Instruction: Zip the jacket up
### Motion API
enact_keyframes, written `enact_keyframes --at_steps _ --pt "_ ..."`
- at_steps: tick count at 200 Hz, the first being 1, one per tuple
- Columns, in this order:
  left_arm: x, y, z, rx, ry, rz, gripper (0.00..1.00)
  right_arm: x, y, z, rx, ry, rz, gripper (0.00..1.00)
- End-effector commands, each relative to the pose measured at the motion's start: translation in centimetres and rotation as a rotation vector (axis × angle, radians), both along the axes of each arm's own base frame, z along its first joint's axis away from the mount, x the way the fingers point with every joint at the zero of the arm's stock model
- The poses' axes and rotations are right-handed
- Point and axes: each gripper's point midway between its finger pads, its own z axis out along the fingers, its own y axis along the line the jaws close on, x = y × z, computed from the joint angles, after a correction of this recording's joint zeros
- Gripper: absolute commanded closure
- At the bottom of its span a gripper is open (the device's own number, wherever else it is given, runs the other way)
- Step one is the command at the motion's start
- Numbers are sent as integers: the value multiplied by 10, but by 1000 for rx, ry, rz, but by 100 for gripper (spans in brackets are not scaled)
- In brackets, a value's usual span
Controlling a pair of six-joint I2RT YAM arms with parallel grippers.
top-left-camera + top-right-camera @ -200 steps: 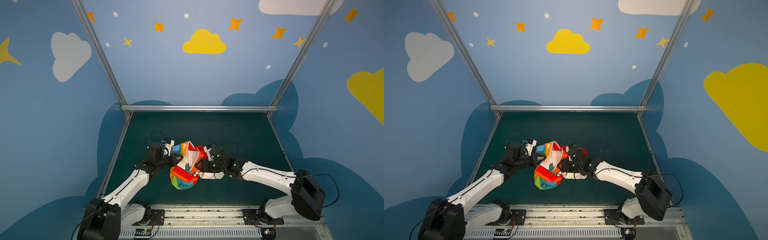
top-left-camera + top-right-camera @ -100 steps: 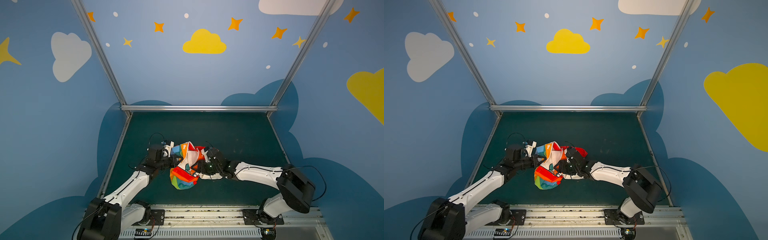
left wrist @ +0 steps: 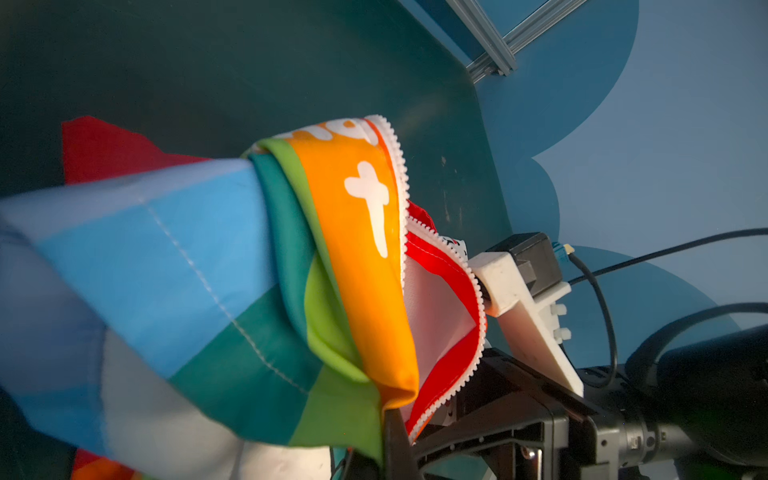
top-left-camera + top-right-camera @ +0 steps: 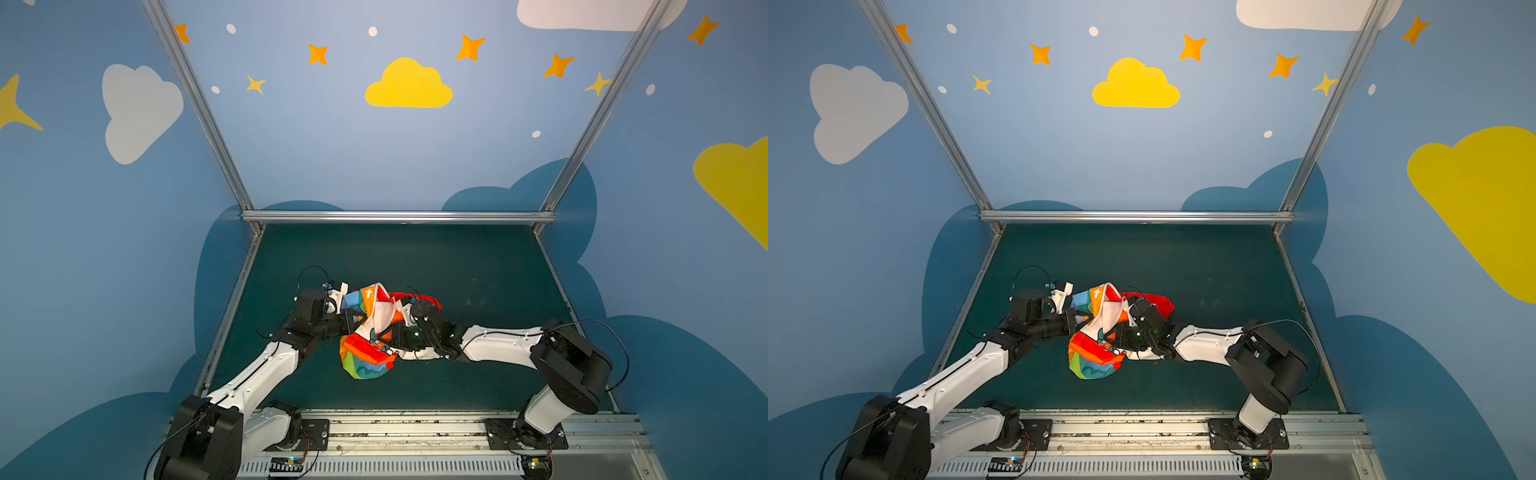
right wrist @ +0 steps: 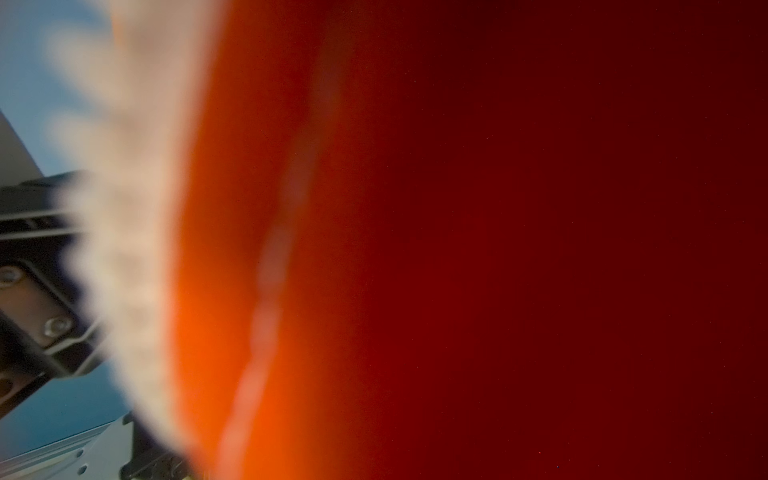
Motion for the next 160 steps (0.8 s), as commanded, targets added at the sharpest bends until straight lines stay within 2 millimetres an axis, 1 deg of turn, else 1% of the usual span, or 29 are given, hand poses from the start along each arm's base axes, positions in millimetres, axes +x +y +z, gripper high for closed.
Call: enact_keyframes --at_steps 1,12,36,58,67,76,86,100,121,138,160 --pt "1 -2 4 -23 -9 -9 97 -4 7 14 40 -44 39 58" --pt "0 -3 6 -27 -10 -11 97 -6 10 16 47 -51 53 57" --pt "0 -2 8 -32 -13 -8 97 -8 12 17 47 -61 73 45" --pt "0 -2 9 -32 -13 -7 97 -8 12 12 34 -55 70 46" --pt "0 -2 9 -33 -13 -6 97 -6 13 11 32 -61 69 49" --pt "0 -2 9 -35 -12 -6 97 -5 13 11 26 -66 70 58" --pt "0 -3 10 -41 -13 -6 97 -6 14 12 27 -69 77 71" --pt "0 -4 14 -59 -21 -9 97 -5 14 13 28 -73 80 85" --pt "0 -9 31 -111 -67 -28 97 -5 13 24 46 -95 93 99" --pt "-1 -13 51 -181 -146 -39 97 -2 9 41 88 -131 109 100" --pt "-4 -13 79 -259 -278 -42 97 4 4 76 192 -183 131 100"
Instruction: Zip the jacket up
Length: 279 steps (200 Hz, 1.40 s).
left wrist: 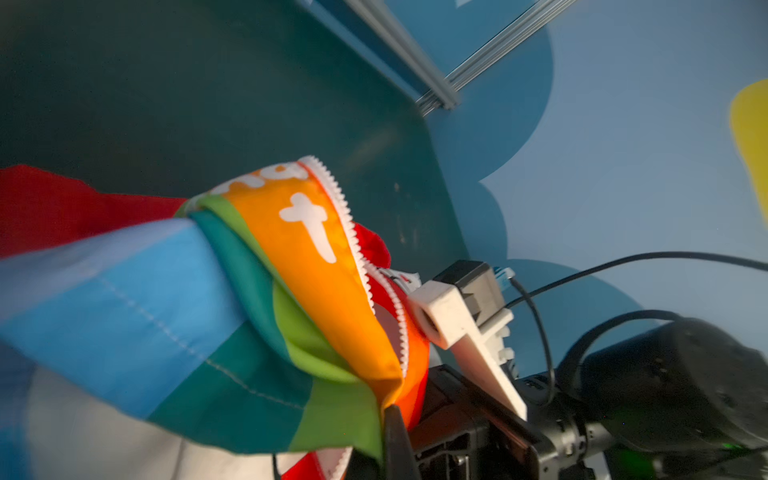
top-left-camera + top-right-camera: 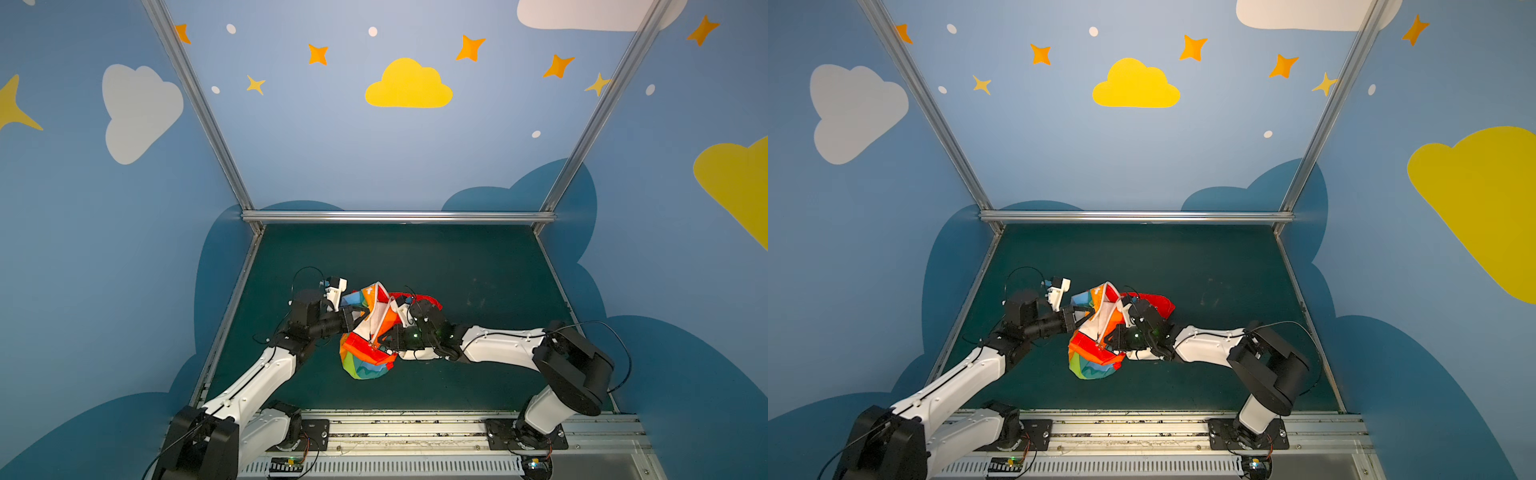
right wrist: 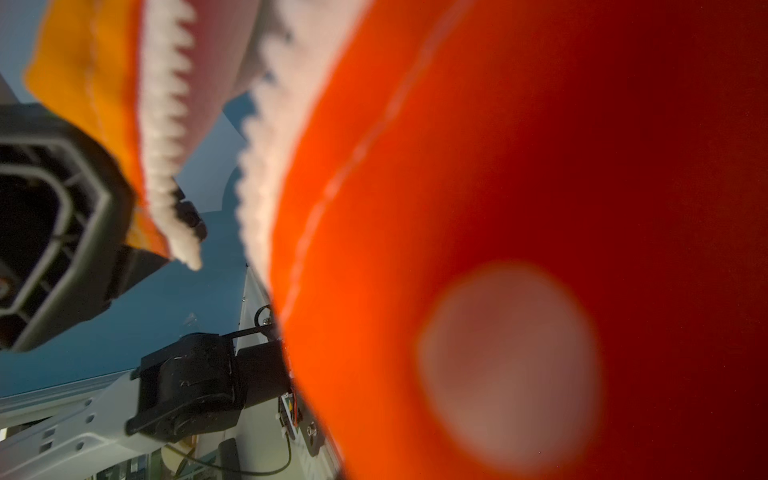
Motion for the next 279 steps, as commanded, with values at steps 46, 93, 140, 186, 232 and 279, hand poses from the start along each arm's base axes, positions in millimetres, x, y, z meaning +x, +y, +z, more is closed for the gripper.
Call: enact_keyframes --at_steps 46,93,140,186,232,279 --pt "-12 2 101 -209 -504 -4 97 11 -8 109 322 -192 163 100" --pt "-23 2 130 -221 -697 -3 97 5 -9 153 458 -289 326 100" --pt "-29 1 137 -241 -765 11 97 3 -11 172 514 -339 355 100" --pt "-33 5 147 -294 -774 40 97 0 -13 185 559 -351 377 100" --pt "-36 4 151 -305 -777 21 97 2 -13 188 575 -336 376 100" --pt "-41 2 151 -306 -777 3 97 10 -16 190 575 -334 347 100"
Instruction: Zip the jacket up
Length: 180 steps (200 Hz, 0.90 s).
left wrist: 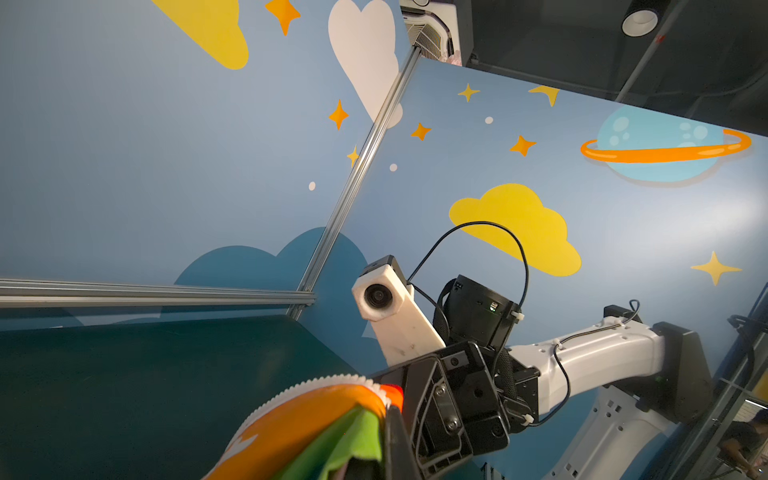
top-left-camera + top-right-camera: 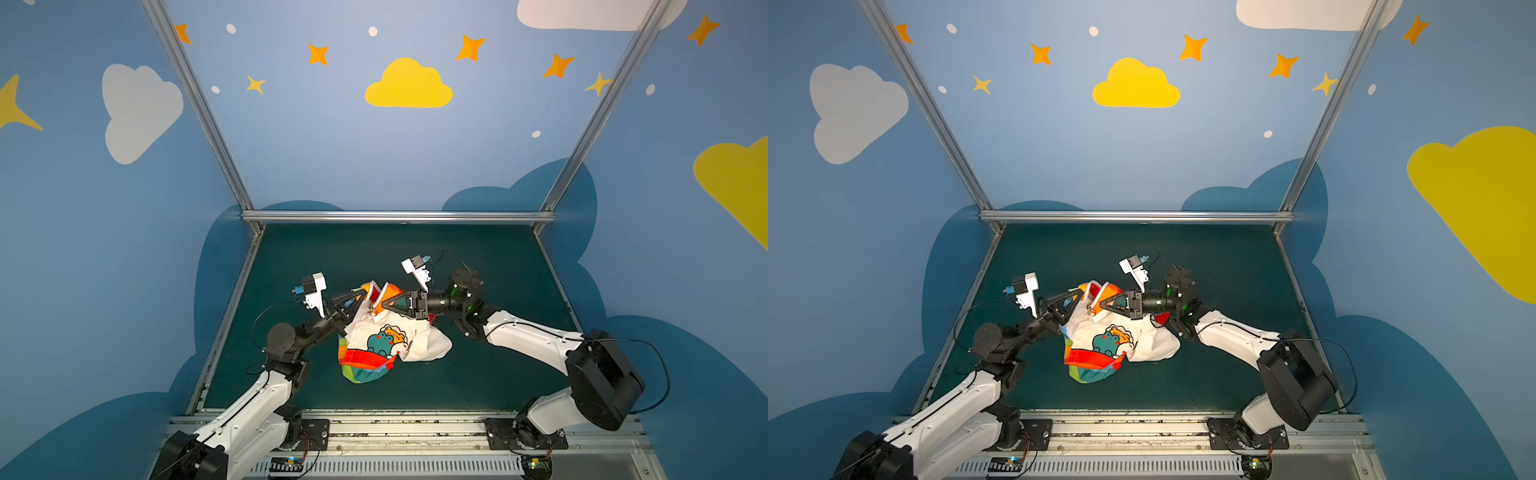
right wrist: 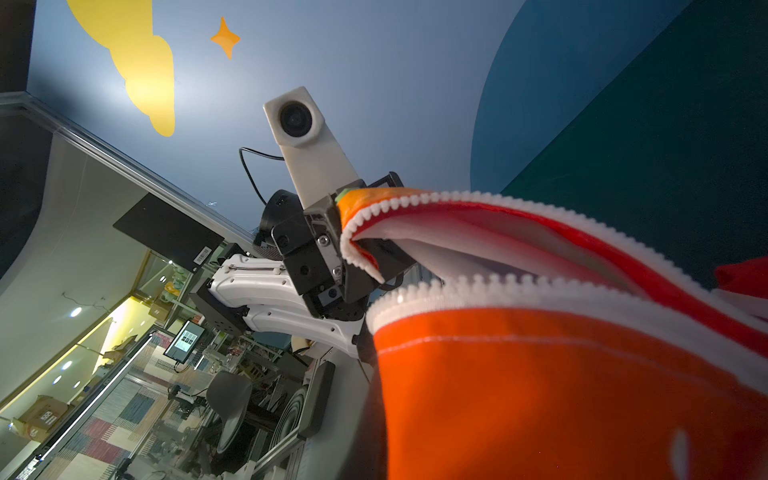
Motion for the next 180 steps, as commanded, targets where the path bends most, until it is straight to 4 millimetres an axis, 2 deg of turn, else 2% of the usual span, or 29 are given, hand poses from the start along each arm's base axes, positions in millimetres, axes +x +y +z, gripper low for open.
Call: enact_keyframes --at_steps 1,91,180 --pt "-9 -1 11 -13 -46 -20 97 4 0 19 46 -43 -6 100" --pt "-10 -10 9 5 -49 -50 97 6 0 22 45 -43 -4 100" --pt "-9 -8 6 8 -51 -25 97 5 -1 27 57 -44 7 100"
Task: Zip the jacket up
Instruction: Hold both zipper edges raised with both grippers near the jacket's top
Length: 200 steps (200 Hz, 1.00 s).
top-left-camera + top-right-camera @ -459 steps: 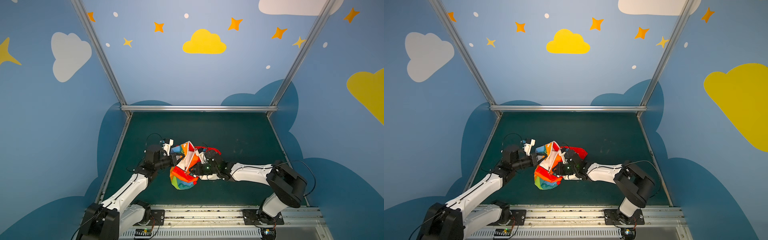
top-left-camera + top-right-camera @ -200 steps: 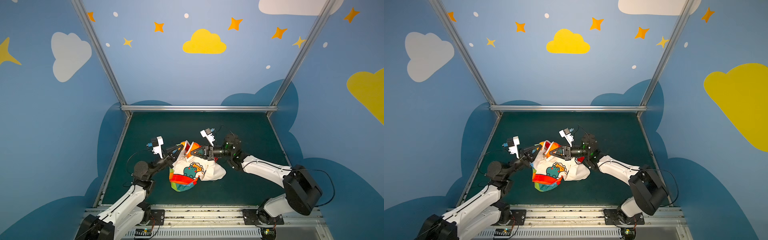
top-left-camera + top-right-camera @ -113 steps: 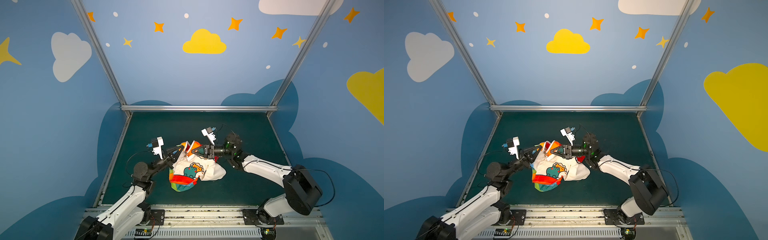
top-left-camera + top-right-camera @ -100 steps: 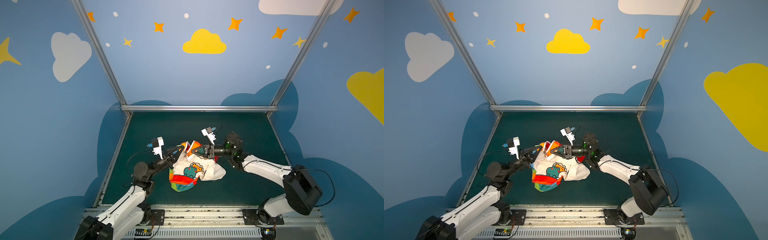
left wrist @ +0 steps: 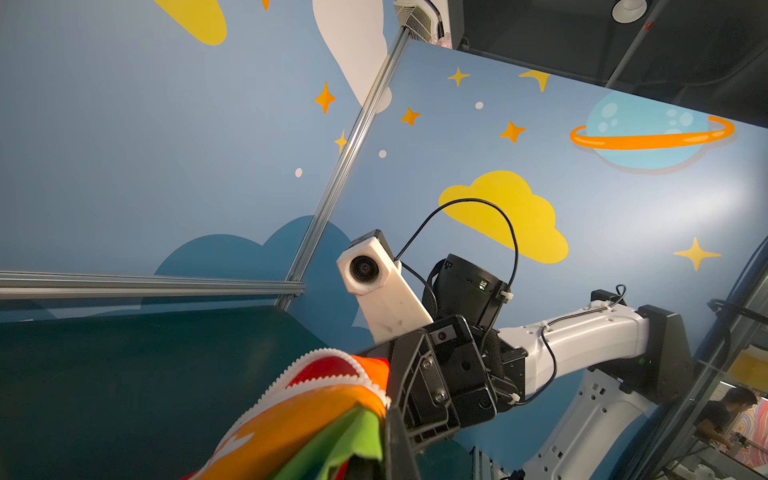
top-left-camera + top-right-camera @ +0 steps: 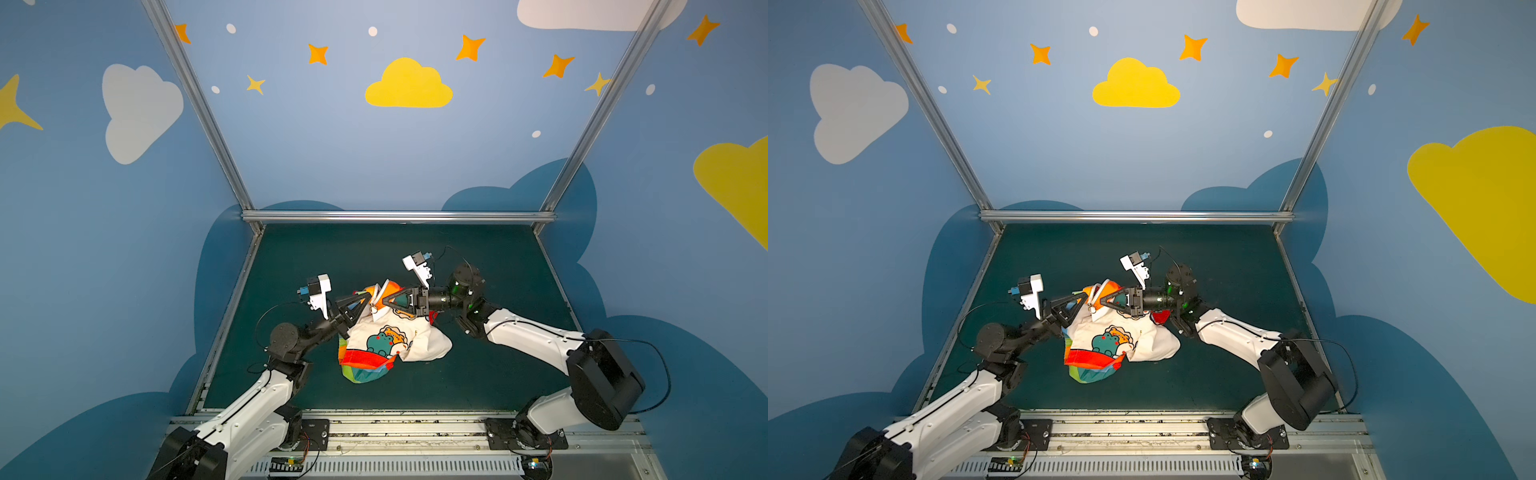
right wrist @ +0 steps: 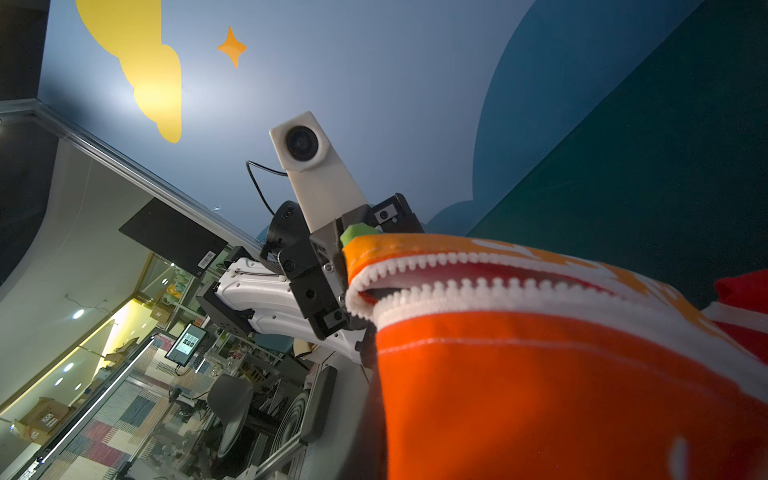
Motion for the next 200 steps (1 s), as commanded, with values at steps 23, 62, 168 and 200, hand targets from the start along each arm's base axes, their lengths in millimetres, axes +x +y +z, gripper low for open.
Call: enact_keyframes --at_steps 23,62,168,200 --pt "-5 3 14 0 -74 24 97 -3 0 19 42 -36 41 100" --pt "-5 3 24 -24 -105 19 97 -6 -1 18 39 -31 47 100" --pt "2 8 35 -38 -145 55 97 11 5 28 65 -12 47 100" --pt "3 15 34 -60 -144 81 97 6 3 21 51 4 52 100"
